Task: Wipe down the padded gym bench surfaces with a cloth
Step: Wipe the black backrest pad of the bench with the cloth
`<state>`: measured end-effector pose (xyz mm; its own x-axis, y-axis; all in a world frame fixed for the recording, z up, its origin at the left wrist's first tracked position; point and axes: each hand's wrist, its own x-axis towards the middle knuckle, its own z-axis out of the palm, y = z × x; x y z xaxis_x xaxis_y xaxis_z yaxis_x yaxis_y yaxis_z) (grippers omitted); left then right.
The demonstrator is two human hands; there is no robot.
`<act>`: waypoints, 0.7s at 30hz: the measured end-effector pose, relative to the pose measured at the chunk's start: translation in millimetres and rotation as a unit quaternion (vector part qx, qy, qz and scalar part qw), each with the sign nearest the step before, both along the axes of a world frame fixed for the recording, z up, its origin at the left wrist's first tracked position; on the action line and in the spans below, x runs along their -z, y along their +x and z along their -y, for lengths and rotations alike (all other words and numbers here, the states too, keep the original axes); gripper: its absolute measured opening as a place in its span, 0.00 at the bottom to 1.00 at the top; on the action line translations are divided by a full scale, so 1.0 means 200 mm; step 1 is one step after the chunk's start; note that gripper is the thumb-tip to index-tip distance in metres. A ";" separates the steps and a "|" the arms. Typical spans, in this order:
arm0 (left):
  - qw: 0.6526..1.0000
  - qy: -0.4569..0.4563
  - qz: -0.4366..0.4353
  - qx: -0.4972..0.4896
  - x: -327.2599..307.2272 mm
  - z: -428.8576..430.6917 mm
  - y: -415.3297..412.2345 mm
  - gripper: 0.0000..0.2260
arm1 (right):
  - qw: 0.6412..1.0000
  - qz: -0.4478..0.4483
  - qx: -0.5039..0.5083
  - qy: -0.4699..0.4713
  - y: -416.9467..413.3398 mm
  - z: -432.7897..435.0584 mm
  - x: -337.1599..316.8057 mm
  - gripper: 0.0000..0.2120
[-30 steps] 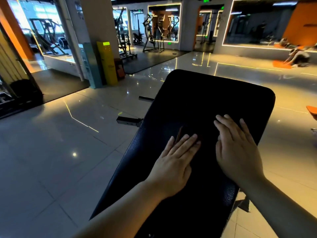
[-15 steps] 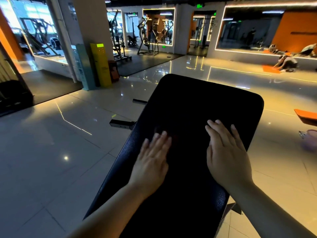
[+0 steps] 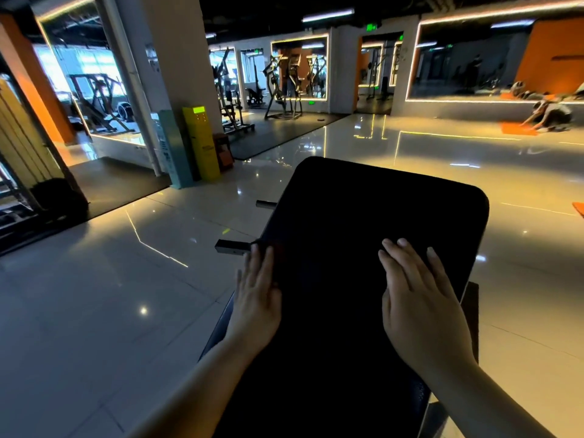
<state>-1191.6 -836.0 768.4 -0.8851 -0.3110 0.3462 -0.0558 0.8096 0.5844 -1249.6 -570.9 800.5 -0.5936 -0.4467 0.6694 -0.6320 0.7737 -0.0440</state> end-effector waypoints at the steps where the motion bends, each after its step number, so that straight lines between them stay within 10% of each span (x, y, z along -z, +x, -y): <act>1: 0.999 0.043 0.005 -0.032 -0.02 -0.02 -0.02 0.32 | 1.000 0.001 0.006 0.005 0.00 0.00 0.00 0.25; 9: 0.987 -0.121 -0.046 0.095 -0.01 0.02 0.01 0.27 | 0.999 0.012 0.030 0.010 0.02 0.02 0.01 0.25; 16: 0.998 0.045 -0.013 0.045 -0.04 -0.14 -0.07 0.33 | 0.999 0.012 0.047 0.014 0.04 0.03 0.00 0.24; 21: 0.969 -0.161 -0.021 0.186 -0.01 -0.27 0.07 0.31 | 0.998 0.009 0.067 0.020 0.06 0.05 -0.01 0.24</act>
<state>-1176.7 -782.6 770.6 -0.8981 0.1558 0.4112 0.2926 0.9098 0.2943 -1237.6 -580.4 802.9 -0.6610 -0.3898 0.6412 -0.5230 0.8521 -0.0211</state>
